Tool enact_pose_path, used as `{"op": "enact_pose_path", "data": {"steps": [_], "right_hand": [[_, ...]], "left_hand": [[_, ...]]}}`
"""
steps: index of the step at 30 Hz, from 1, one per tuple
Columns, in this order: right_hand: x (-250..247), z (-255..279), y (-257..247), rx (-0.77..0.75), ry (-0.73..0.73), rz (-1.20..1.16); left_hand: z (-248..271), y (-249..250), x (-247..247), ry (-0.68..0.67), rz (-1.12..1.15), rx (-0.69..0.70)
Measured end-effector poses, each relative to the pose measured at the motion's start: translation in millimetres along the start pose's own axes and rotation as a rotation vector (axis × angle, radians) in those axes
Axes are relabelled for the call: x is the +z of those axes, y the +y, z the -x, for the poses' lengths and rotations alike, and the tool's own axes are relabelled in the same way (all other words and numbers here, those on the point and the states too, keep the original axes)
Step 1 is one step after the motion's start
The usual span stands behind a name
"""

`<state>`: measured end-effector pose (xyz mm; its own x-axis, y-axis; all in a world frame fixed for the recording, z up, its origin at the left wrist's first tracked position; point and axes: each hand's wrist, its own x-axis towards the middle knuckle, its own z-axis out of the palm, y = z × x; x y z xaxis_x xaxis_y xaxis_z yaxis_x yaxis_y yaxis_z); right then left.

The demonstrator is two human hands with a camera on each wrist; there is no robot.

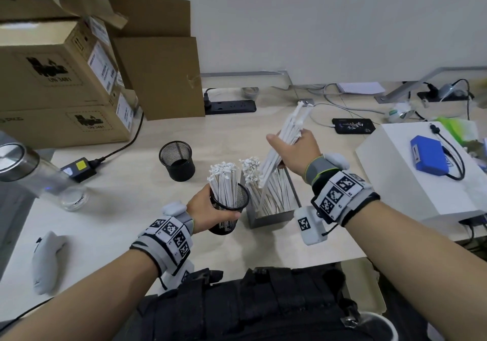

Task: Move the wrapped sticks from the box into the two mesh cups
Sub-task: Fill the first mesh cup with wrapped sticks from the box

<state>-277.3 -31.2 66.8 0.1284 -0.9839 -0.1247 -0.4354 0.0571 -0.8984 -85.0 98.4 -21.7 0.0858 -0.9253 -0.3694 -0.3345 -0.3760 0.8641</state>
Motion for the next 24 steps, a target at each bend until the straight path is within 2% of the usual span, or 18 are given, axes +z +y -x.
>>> {"op": "enact_pose_path", "data": {"steps": [6,9,11,14,17,20,22,24], "right_hand": [[28.1,25.7,-24.4,-0.036,-0.101,-0.116],[45.5,40.6,-15.8,-0.023,-0.208,0.049],[55.7,45.9,-8.3,-0.107,-0.269,0.255],[61.4,42.7,-1.4,-0.257,-0.173,0.337],[62.3,37.6,1.5,-0.303,-0.103,0.167],[69.4,36.8,1.8,-0.333,-0.123,0.091],[76.7,35.3,3.5,-0.358,-0.145,0.171],[82.0,35.4,7.9,-0.394,-0.196,0.375]], "left_hand": [[-0.1,11.1,1.9,-0.017,0.025,0.069],[1.1,18.3,0.4,-0.021,0.056,0.105],[0.3,17.6,-1.7,-0.015,0.075,0.109],[0.7,10.6,-5.8,0.018,0.075,0.095],[1.3,7.6,-8.3,0.011,0.023,0.072],[4.1,9.8,-8.3,-0.033,-0.075,0.069],[5.2,12.6,-7.9,-0.032,-0.110,0.100],[4.1,12.6,-7.4,-0.019,-0.077,0.107]]}}
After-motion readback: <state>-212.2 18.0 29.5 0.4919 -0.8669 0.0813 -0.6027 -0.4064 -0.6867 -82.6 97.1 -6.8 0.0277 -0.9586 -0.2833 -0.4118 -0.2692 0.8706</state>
